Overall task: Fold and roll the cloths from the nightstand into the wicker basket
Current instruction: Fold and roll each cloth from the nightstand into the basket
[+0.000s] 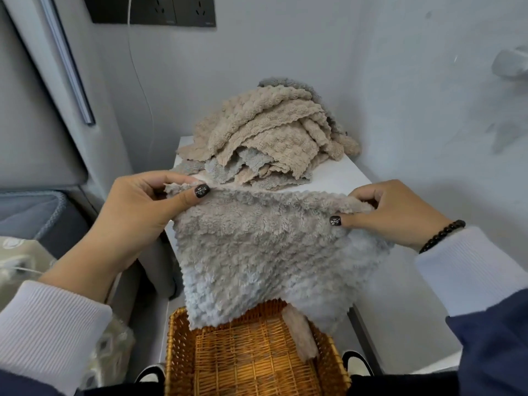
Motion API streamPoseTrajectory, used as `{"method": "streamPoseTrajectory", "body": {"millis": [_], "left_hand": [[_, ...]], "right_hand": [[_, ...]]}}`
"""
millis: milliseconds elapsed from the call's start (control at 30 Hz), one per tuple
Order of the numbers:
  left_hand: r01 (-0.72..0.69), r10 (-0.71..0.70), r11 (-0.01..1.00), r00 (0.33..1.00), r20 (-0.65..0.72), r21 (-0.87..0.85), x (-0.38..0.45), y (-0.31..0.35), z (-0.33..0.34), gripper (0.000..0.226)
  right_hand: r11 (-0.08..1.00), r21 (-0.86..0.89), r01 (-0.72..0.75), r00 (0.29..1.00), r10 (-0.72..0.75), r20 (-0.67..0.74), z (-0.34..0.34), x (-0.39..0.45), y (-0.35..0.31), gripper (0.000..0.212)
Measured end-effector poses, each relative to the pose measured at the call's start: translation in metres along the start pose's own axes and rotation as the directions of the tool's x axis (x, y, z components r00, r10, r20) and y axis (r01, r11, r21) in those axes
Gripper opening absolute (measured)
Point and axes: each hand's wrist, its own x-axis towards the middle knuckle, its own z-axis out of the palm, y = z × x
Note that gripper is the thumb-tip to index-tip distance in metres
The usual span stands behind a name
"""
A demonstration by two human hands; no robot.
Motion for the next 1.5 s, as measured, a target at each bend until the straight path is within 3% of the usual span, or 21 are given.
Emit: {"method": "streamPoseTrajectory", "body": {"millis": [67,133,200,267,300,367,433,533,633,667,767,867,1000,1067,1100,1200,1300,1367,1433,1500], "left_hand": [[0.041,-0.043,0.996,0.999,-0.029,-0.074,-0.002,0.0,-0.005,0.02],[0.113,-0.126,0.958,0.991,-0.034,-0.264,-0.002,0.001,-0.014,0.032],[0.193,-0.199,0.855,0.979,0.04,-0.481,-0.003,0.007,-0.021,0.054],[0.285,-0.268,0.745,0.956,0.119,-0.604,-0.008,0.01,-0.02,0.051],[0.347,-0.32,0.706,0.934,0.159,-0.617,-0.01,0.007,-0.015,0.048],[0.506,-0.432,0.61,0.858,0.28,-0.61,-0.017,-0.002,0.001,0.062],[0.657,-0.466,0.528,0.754,0.464,-0.538,-0.023,-0.014,0.017,0.077],[0.784,-0.453,0.567,0.553,0.699,-0.253,-0.029,-0.035,0.031,0.064],[0.841,-0.562,0.535,0.421,0.712,-0.076,-0.03,-0.052,0.037,0.074],[0.849,-0.596,0.524,0.422,0.684,-0.067,-0.03,-0.056,0.038,0.068],[0.8,-0.6,0.563,0.568,0.564,-0.208,-0.027,-0.057,0.04,0.041],[0.646,-0.512,0.663,0.76,0.401,-0.378,-0.018,-0.047,0.037,0.04],[0.47,-0.433,0.759,0.881,0.19,-0.45,-0.008,-0.037,0.025,0.03],[0.414,-0.399,0.817,0.908,0.126,-0.402,-0.006,-0.035,0.019,0.031],[0.399,-0.387,0.841,0.916,0.109,-0.366,-0.005,-0.033,0.018,0.031],[0.377,-0.359,0.866,0.926,0.118,-0.329,-0.007,-0.025,0.016,0.031],[0.324,-0.31,0.905,0.946,0.096,-0.275,-0.008,-0.025,0.012,0.06],[0.275,-0.265,0.945,0.961,0.078,-0.178,-0.007,-0.029,0.007,0.079],[0.254,-0.251,0.963,0.967,0.045,-0.092,-0.006,-0.032,0.001,0.093],[0.221,-0.221,0.975,0.975,0.011,-0.017,-0.005,-0.035,-0.005,0.099]], "right_hand": [[0.994,0.106,-0.024,0.999,0.027,-0.022,-0.005,0.0,0.001,0.021],[0.889,0.457,-0.015,1.0,0.004,0.024,-0.008,-0.003,0.0,0.046],[0.522,0.853,-0.029,0.99,-0.105,0.098,-0.006,-0.007,-0.011,0.039],[0.254,0.965,-0.068,0.979,-0.171,0.114,0.002,-0.011,-0.027,0.026],[0.205,0.974,-0.096,0.978,-0.162,0.131,0.008,-0.01,-0.031,0.026],[0.221,0.962,-0.162,0.981,-0.072,0.182,0.023,-0.006,-0.033,0.025],[0.244,0.942,-0.228,0.971,0.124,0.203,0.037,0.003,-0.029,0.02],[0.074,0.967,-0.243,0.908,0.369,0.2,0.043,0.018,-0.018,0.018],[-0.036,0.985,-0.17,0.92,0.353,0.172,0.037,0.025,-0.008,0.015],[-0.031,0.984,-0.175,0.933,0.313,0.176,0.035,0.024,-0.008,0.007],[0.057,0.968,-0.246,0.942,0.248,0.225,0.033,0.018,-0.01,0.041],[0.151,0.936,-0.317,0.92,0.291,0.264,0.038,0.013,-0.012,0.034],[0.324,0.912,-0.25,0.902,0.42,0.098,0.043,0.014,0.002,0.026],[0.383,0.893,-0.236,0.868,0.497,0.016,0.045,0.017,0.012,0.018],[0.357,0.903,-0.238,0.854,0.519,0.019,0.047,0.018,0.015,0.013],[0.235,0.899,-0.369,0.862,0.448,0.237,0.049,0.017,0.015,0.012],[0.199,0.856,-0.477,0.868,0.259,0.423,0.049,0.012,0.015,0.07],[0.234,0.843,-0.485,0.871,0.221,0.439,0.048,0.008,0.015,0.085],[0.323,0.813,-0.484,0.873,0.24,0.425,0.047,0.004,0.012,0.083],[0.43,0.792,-0.434,0.897,0.294,0.332,0.048,0.003,0.011,0.055]]}}
